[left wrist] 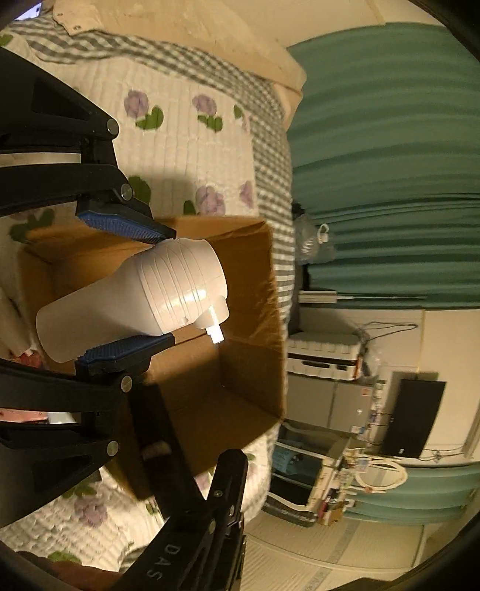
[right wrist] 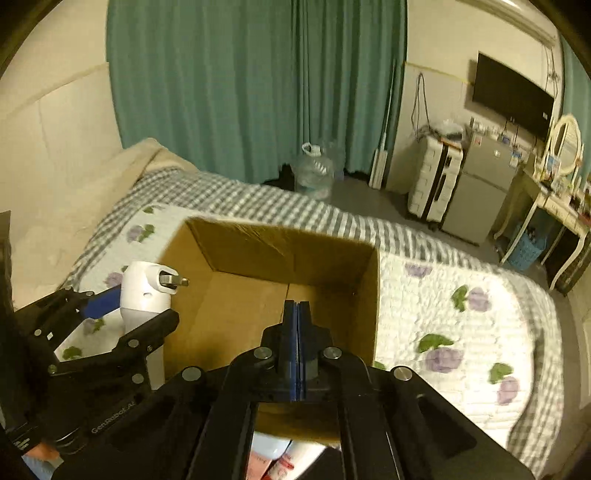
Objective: Organize rigid objects
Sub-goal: 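Lower the hair dryer into the box with the left tool while the right drops the remote in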
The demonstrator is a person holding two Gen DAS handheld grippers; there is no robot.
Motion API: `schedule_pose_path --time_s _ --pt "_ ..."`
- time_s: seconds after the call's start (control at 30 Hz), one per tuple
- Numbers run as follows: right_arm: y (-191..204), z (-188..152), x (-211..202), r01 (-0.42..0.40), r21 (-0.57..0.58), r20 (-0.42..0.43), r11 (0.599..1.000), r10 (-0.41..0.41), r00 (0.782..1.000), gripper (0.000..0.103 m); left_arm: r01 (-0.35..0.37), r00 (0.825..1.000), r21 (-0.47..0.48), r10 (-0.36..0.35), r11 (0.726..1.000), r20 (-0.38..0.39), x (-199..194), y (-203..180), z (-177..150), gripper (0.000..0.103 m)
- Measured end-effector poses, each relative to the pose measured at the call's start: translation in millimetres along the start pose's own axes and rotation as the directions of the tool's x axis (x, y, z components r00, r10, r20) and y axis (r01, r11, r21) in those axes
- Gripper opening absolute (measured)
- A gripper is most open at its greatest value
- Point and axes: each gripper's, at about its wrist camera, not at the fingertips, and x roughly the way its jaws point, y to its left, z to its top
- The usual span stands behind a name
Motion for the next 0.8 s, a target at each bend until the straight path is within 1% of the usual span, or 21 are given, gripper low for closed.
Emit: schedule_pose_path --time_s 0.1,0.13,0.17,0.2,0.3,0.37,0.4,0.43,0.47,0.5,0.53,0.67,0.73,0.8 --pt "-9 -7 8 -0.002 0.011 0.001 1.0 0.002 1.0 0.0 0.012 1.0 0.009 -0.013 1.0 0.005 7 -4 -4 0.052" --pt "-12 -7 8 -0.003 0.019 0.004 1.0 0.003 1.0 0.0 0.008 1.0 0.016 -0.009 1.0 0.007 7 -5 -5 0.056" --pt "-14 -8 7 -0.004 0.027 0.008 1.0 0.004 1.0 0.0 -0.006 1.0 0.02 0.006 1.0 0.01 7 -6 -6 0.065" --pt "-17 -8 6 0.003 0.036 0.014 0.999 -0.003 1.0 0.0 -0.022 1.0 0.02 0.021 1.0 0.02 4 -7 -7 0.066" --pt "-20 -9 -7 0.034 0.05 0.031 0.998 -0.035 0.999 0.0 -0.013 0.999 0.021 0.012 1.0 0.05 -8 -5 -8 0.066" --pt "-19 -12 -20 0.07 0.05 0.035 0.996 -0.072 0.997 0.001 -0.022 0.998 0.012 0.022 1.0 0.062 -19 -3 -7 0.068" --pt "-18 -14 -27 0.083 0.05 0.036 0.995 -0.085 0.996 0.007 -0.023 0.997 0.009 0.022 1.0 0.075 -29 -3 -8 0.068" --pt "-17 -16 -33 0.093 0.05 0.037 0.994 -0.095 0.995 0.026 -0.025 0.996 0.008 0.024 1.0 0.085 -35 -1 -8 0.069" --pt "-16 -19 -42 0.109 0.047 0.042 0.993 -0.111 0.993 0.039 -0.032 0.995 0.006 0.031 0.999 0.095 -42 1 -8 0.07" --pt "-14 -23 -53 0.134 0.044 0.056 0.99 -0.136 0.989 0.06 -0.037 0.994 0.004 0.036 0.999 0.107 -53 1 -9 0.07" --pt "-13 -26 -61 0.151 0.043 0.068 0.988 -0.154 0.986 0.063 -0.037 0.993 0.004 0.037 0.999 0.114 -60 2 -9 0.071" --pt "-13 -44 -91 0.177 0.059 0.063 0.982 -0.181 0.981 0.065 -0.053 0.991 -0.003 0.053 0.999 0.124 -84 3 -18 0.072" --pt "-12 -59 -100 0.189 0.065 0.053 0.98 -0.192 0.98 0.072 -0.059 0.991 -0.022 0.061 0.998 0.117 -92 4 -26 0.072" --pt "-11 -76 -105 0.195 0.066 0.043 0.979 -0.198 0.979 0.072 -0.051 0.993 -0.038 0.055 0.998 0.101 -95 5 -37 0.072"
